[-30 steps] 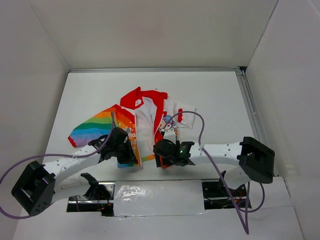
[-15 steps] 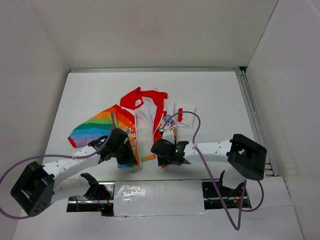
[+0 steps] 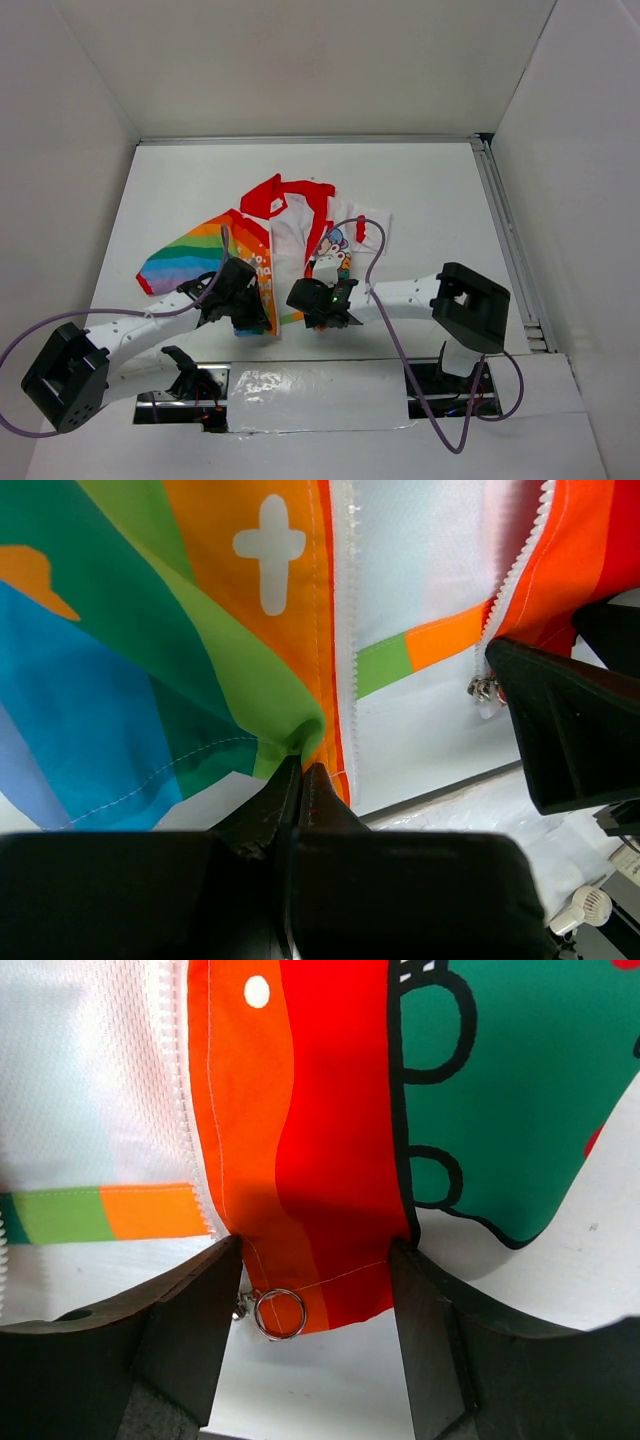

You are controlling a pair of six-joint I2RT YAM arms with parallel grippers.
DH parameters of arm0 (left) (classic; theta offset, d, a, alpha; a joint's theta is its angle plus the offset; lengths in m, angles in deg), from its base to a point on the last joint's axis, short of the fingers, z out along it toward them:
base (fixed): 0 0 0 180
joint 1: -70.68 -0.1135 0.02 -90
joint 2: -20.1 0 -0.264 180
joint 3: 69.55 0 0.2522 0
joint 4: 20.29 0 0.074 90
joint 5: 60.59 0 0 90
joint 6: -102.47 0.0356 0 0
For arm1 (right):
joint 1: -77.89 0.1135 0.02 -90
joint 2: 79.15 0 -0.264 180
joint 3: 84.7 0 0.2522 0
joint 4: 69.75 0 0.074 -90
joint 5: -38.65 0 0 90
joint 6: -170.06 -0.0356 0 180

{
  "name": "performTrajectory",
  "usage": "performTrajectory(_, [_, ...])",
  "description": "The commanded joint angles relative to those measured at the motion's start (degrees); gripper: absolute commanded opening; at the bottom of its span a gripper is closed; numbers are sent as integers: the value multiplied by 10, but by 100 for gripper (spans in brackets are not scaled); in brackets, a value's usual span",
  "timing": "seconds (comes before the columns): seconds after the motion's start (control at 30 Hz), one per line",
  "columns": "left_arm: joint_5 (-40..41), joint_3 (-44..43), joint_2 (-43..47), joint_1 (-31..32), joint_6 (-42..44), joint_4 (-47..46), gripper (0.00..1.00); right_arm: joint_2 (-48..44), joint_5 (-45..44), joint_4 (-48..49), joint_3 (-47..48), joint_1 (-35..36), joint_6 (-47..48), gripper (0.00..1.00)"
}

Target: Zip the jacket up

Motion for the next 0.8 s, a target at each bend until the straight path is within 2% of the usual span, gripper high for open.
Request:
performTrajectory(0.0, [17, -9, 3, 4, -16, 16, 0, 84, 30, -45, -10, 11, -33, 68])
performTrajectory(0.17, [32, -20, 5, 3, -19, 31, 0, 115, 62, -44, -22, 27, -24, 68])
performTrajectory(0.2, [34, -24, 5, 3, -19, 33, 0, 117, 65, -46, -26, 31, -29, 64])
performTrajectory(0.27, [39, -27, 5, 4, -19, 34, 0, 118, 79, -36, -40, 31, -32, 50])
performTrajectory(0.3, [41, -31, 3, 3, -18, 34, 0, 118, 84, -27, -44, 32, -35, 30])
performTrajectory(0.33, [43, -32, 2, 3, -17, 35, 0, 118, 90, -23, -51, 32, -36, 19])
performTrajectory(0.37, [52, -36, 0, 3, -14, 35, 0, 117, 84, -23, -52, 33, -43, 0])
performTrajectory(0.53, [67, -64, -9, 3, -5, 50, 0, 65, 56, -39, -40, 30, -36, 0])
performTrajectory(0.67, [53, -97, 7, 5, 18, 46, 0, -62, 19, -45, -24, 30, -11, 0])
performTrajectory(0.77, [32, -114, 37, 6, 45, 25, 0, -162, -1, -4, -35, 18, 19, 0])
